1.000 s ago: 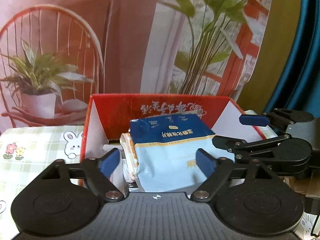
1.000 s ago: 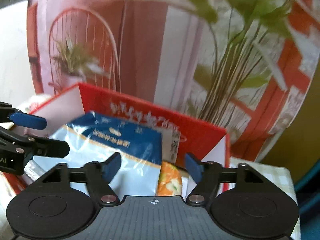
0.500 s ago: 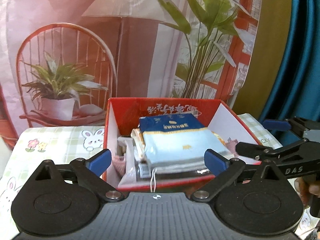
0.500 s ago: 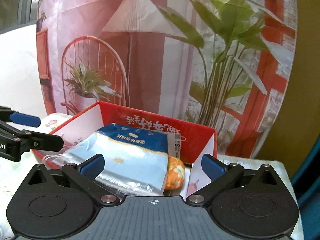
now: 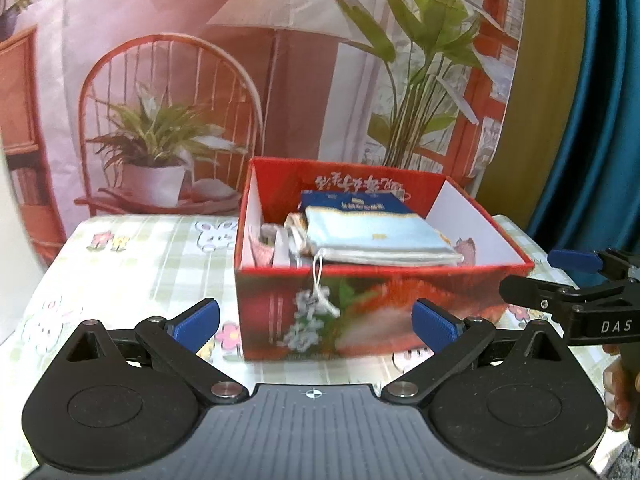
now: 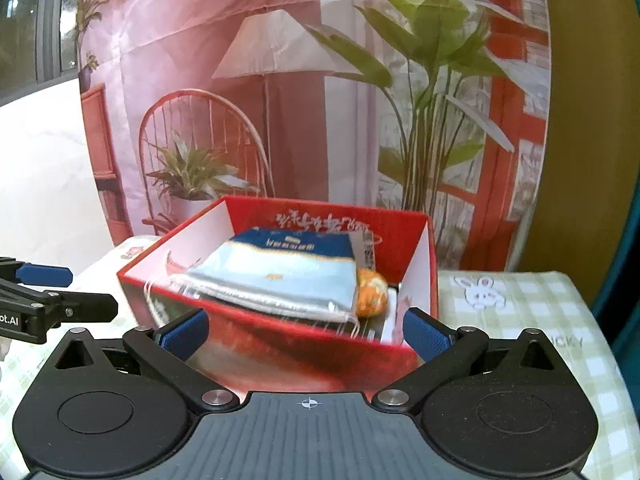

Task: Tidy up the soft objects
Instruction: 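Raise the open left tool away from the box, then move the left tool down to the black eye mask on the table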

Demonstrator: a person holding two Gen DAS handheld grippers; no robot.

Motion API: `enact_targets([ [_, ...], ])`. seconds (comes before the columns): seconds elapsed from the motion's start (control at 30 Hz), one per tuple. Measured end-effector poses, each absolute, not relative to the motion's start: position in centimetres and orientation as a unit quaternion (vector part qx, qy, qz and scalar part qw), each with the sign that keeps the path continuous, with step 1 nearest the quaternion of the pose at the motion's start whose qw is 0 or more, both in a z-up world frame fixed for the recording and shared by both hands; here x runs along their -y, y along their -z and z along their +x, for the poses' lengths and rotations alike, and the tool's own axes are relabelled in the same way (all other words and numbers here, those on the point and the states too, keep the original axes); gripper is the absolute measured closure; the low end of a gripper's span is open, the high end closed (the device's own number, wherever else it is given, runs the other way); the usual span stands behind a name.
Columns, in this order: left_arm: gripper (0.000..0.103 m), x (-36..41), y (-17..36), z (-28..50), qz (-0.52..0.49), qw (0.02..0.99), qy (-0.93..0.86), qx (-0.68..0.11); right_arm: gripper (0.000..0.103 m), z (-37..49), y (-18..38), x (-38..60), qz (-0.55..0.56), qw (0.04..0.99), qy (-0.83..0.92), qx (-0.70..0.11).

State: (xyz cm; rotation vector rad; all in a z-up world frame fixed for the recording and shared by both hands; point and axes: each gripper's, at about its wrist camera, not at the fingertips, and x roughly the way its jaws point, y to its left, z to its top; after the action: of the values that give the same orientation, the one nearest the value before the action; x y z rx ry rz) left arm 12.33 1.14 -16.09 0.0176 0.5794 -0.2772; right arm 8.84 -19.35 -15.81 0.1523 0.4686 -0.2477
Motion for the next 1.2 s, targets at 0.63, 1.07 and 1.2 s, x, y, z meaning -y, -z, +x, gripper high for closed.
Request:
enact_targets([
  [0.63, 0.000, -1.5, 19.5, 5.9, 0.013, 0.949, 0.125, -0.289, 0.001, 3.0, 20.5, 14.9, 0.085, 0.954, 0.124, -0.259],
  [1.07, 0.000, -3.2, 21.7, 5.1, -0.044, 0.936, 0.118, -0.329, 0.001, 1.3, 22.3, 14.2, 0.095, 0.951, 0.116, -0.270],
  [1.2, 0.002, -3.1, 22.3, 5.3, -0.049, 0.931, 0.129, -0.339, 0.003, 1.5, 22.9, 14.0, 0.100, 0.949, 0.108, -0.280],
])
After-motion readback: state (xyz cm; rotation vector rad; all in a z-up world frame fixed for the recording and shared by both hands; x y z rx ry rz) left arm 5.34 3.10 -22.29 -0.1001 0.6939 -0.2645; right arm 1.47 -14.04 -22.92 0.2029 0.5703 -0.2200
